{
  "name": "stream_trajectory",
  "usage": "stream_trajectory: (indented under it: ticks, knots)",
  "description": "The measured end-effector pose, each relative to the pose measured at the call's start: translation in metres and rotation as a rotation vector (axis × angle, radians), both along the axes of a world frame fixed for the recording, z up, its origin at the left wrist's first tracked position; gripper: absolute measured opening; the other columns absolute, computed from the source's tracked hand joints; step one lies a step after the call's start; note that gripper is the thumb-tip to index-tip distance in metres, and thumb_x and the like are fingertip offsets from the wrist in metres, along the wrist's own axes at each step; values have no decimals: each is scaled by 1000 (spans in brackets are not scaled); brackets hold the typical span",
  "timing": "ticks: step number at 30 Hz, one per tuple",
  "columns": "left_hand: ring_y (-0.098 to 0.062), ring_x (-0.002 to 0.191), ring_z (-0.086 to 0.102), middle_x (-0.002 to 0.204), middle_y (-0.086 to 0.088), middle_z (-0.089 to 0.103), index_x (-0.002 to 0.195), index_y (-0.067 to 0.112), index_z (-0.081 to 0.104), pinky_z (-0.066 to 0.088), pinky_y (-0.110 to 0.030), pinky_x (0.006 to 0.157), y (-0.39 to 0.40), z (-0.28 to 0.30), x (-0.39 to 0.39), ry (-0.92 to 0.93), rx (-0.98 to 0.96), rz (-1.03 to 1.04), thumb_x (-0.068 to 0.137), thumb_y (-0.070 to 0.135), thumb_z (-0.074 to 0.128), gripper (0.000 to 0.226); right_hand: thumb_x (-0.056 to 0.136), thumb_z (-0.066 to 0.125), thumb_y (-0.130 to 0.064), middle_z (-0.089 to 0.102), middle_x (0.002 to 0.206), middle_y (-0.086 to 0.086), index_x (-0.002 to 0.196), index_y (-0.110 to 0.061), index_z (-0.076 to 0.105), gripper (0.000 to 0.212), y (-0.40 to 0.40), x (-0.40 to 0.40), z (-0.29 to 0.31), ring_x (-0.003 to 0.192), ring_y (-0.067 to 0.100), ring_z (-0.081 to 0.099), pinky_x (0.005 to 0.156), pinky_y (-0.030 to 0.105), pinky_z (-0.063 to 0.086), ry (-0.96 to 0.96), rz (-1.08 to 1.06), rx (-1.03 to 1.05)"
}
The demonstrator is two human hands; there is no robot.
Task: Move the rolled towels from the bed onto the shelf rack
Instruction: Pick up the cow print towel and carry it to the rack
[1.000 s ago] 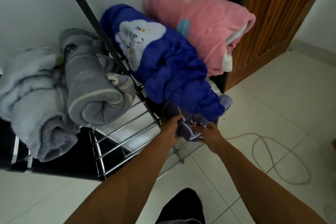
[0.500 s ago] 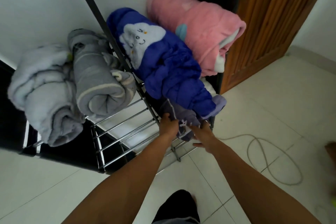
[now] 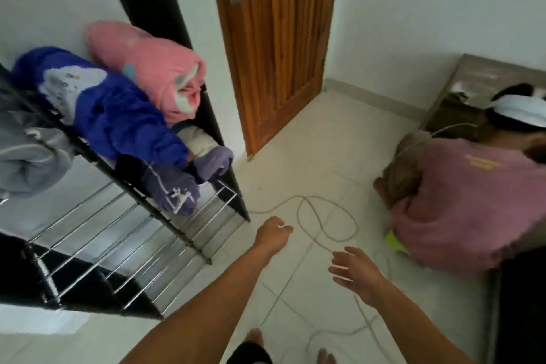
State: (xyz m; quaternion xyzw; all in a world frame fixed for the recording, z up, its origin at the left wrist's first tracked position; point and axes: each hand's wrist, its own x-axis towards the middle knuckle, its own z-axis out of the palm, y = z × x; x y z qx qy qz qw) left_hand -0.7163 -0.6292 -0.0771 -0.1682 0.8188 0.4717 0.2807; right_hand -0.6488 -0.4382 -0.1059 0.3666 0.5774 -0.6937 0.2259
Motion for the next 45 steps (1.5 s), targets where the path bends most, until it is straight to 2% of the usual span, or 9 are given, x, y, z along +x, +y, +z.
stream_trajectory:
  ticks: [5, 9, 15, 18, 22, 33, 39, 42, 45]
  knots:
    - [-21, 89, 61, 99, -6, 61, 97, 18, 61, 38, -24, 62, 129, 27, 40, 18, 77, -544, 90, 26, 59, 11, 94, 51, -13, 60, 115, 19, 117, -4, 53, 24, 108, 117, 14, 83, 24, 62, 64, 31, 49, -41, -455, -15]
    - [-12, 65, 51, 76, 0, 56, 75, 23, 53, 32, -23, 54, 217, 37, 86, -22, 151, -785, 92, 23, 56, 17, 96, 44, -12, 58, 94, 11, 115, -2, 52, 23, 144, 218, 27, 79, 21, 57, 67, 30, 48, 20, -855, 28]
    - [-9, 62, 53, 77, 5, 57, 79, 23, 53, 37, -22, 57, 312, 34, 205, -167, 262, -1002, 95, 23, 55, 15, 97, 45, -13, 59, 99, 32, 131, 7, 46, 40, 175, 373, 33, 63, 20, 55, 57, 28, 45, -37, -1258, 69]
    - [-10, 63, 54, 78, 4, 56, 81, 22, 52, 39, -23, 57, 345, 27, 263, -258, 254, -1085, 95, 23, 56, 14, 96, 47, -15, 60, 94, 13, 126, -4, 54, 32, 192, 438, 34, 77, 21, 59, 69, 32, 50, -18, -1503, 34]
    - [-13, 69, 58, 87, 1, 58, 87, 21, 52, 43, -26, 60, 395, 20, 319, -391, 212, -1104, 93, 27, 58, 11, 98, 44, -16, 58, 115, 14, 134, -4, 47, 37, 224, 504, 23, 100, 24, 57, 91, 36, 45, 33, -1664, 2]
    - [-21, 98, 53, 112, -7, 52, 114, 14, 52, 48, -43, 84, 599, 0, 443, -480, 130, -882, 89, 27, 65, 31, 97, 47, -19, 46, 140, 22, 131, -9, 49, 35, 428, 635, 1, 117, 28, 50, 99, 40, 42, 29, -1700, 3]
    - [-29, 125, 47, 140, -11, 47, 138, 11, 45, 45, -54, 97, 665, -9, 466, -504, 35, -754, 80, 34, 75, 69, 88, 62, -25, 57, 121, 20, 111, -11, 55, 28, 561, 652, 15, 95, 23, 53, 82, 37, 44, -99, -1478, 405]
    - [-34, 128, 48, 141, -13, 49, 139, 12, 46, 45, -59, 95, 683, -12, 476, -596, -13, -720, 72, 42, 80, 82, 83, 64, -33, 56, 129, 17, 128, -9, 48, 54, 608, 653, 10, 111, 32, 54, 87, 36, 41, -246, -1318, 647]
    - [-39, 129, 46, 144, -15, 45, 140, 12, 44, 46, -61, 90, 698, -14, 489, -680, -73, -661, 63, 48, 84, 94, 75, 73, -45, 51, 134, 9, 140, -8, 34, 84, 637, 654, 0, 117, 25, 53, 92, 33, 41, -212, -1199, 625]
